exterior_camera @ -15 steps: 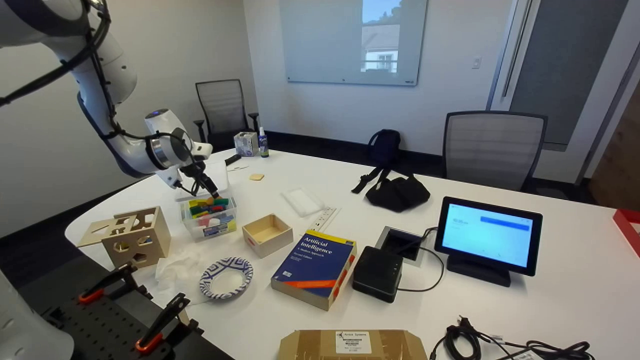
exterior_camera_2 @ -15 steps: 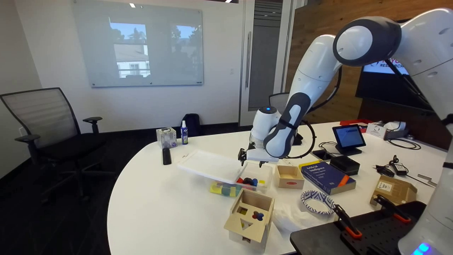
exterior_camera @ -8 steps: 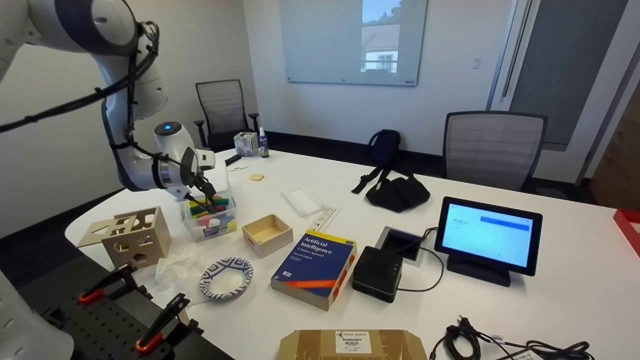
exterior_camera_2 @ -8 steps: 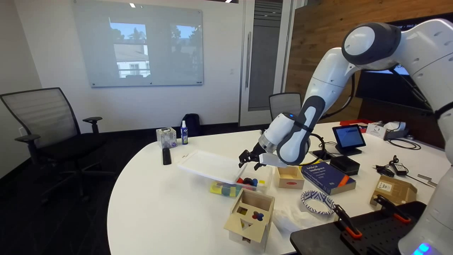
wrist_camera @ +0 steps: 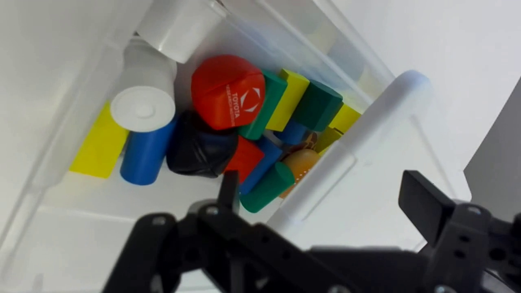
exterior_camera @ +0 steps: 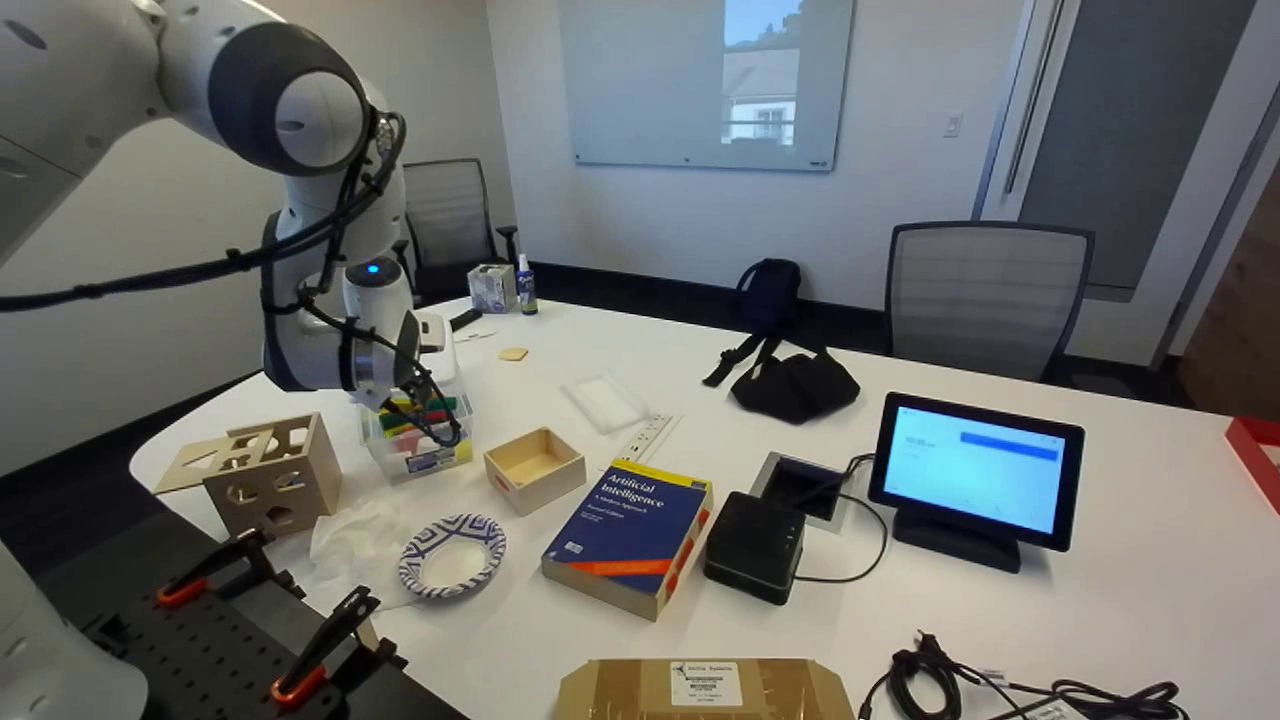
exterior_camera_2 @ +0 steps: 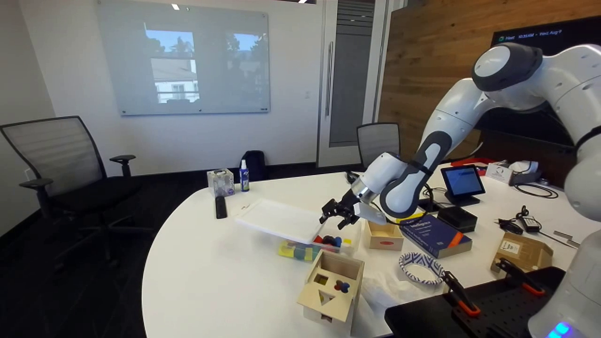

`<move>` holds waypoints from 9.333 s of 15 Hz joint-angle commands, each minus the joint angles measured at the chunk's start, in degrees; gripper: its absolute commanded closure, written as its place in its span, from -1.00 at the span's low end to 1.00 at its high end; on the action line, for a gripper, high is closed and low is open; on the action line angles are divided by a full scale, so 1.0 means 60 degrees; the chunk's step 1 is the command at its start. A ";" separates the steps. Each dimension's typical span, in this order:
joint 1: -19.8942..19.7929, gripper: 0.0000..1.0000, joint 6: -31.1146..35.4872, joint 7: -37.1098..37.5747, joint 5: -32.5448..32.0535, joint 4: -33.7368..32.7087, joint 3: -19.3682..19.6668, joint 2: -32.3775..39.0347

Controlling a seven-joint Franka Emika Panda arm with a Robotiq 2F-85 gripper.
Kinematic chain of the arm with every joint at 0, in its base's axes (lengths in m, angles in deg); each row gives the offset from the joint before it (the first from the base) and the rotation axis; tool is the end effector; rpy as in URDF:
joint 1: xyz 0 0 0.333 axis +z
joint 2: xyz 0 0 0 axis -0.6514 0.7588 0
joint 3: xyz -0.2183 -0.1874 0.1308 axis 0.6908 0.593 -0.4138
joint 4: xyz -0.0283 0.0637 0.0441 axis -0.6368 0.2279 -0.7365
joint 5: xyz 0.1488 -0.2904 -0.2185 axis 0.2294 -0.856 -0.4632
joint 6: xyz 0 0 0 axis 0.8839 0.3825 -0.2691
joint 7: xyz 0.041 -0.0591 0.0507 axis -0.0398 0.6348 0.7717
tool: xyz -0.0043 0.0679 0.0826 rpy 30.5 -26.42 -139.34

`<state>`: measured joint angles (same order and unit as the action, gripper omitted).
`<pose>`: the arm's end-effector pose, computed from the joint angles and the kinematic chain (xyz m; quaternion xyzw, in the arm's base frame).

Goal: Move the small wooden box forward, pick up the white container, put it in the lunchbox and put the white lid on the lunchbox

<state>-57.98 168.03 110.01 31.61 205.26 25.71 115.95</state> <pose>0.5157 0.1859 0.0972 -0.9542 -0.0139 -0.1588 0.2532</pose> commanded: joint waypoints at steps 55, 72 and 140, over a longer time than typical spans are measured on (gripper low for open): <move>-0.1485 0.92 0.1154 -0.4267 0.6188 0.1545 -0.1529 -0.0254; -0.2444 0.92 0.1154 -0.3566 0.6443 0.3043 -0.1984 -0.0981; 0.3661 -1.00 -0.8250 -0.2921 1.0200 -0.1444 0.3432 -0.2092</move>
<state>-38.43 122.54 89.50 91.86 197.62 44.04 104.03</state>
